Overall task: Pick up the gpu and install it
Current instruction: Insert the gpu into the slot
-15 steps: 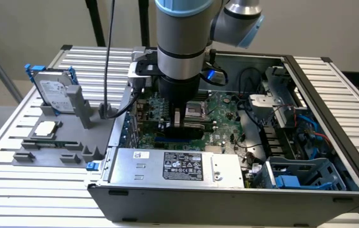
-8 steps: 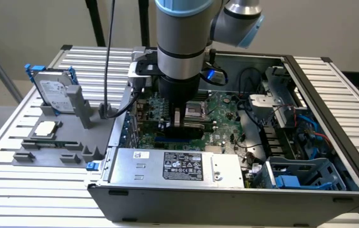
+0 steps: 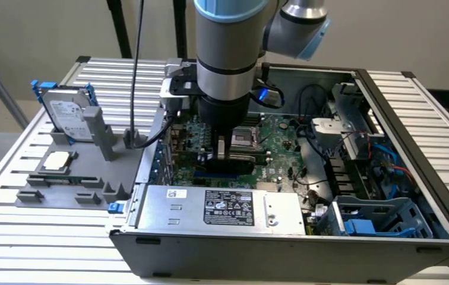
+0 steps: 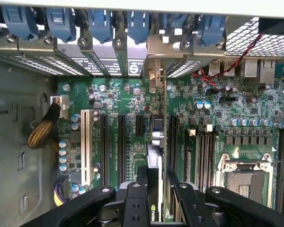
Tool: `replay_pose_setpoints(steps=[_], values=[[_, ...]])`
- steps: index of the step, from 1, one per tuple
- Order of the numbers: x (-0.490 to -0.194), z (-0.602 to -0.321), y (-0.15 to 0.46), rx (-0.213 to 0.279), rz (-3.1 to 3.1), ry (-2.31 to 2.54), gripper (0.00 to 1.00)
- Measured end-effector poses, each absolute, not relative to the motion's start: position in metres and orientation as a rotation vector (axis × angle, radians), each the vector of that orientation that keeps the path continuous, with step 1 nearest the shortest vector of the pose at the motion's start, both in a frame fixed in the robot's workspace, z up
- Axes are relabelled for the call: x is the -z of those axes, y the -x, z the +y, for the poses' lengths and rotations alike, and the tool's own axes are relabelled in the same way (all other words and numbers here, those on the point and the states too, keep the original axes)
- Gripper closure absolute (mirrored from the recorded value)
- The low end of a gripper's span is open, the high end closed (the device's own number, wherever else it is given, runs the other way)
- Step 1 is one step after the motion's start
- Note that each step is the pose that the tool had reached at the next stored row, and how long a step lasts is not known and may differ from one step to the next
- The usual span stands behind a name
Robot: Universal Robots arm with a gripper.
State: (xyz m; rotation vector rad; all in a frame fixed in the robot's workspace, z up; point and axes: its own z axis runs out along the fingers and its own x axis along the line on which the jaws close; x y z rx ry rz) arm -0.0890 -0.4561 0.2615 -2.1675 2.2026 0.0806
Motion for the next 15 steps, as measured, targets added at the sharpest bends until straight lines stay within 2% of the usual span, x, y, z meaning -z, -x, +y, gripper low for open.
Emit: replay_pose_setpoints(steps=[15], values=[[-0.2586, -0.4553, 0.0903, -0.095, 2.21, 2.174, 0.73]])
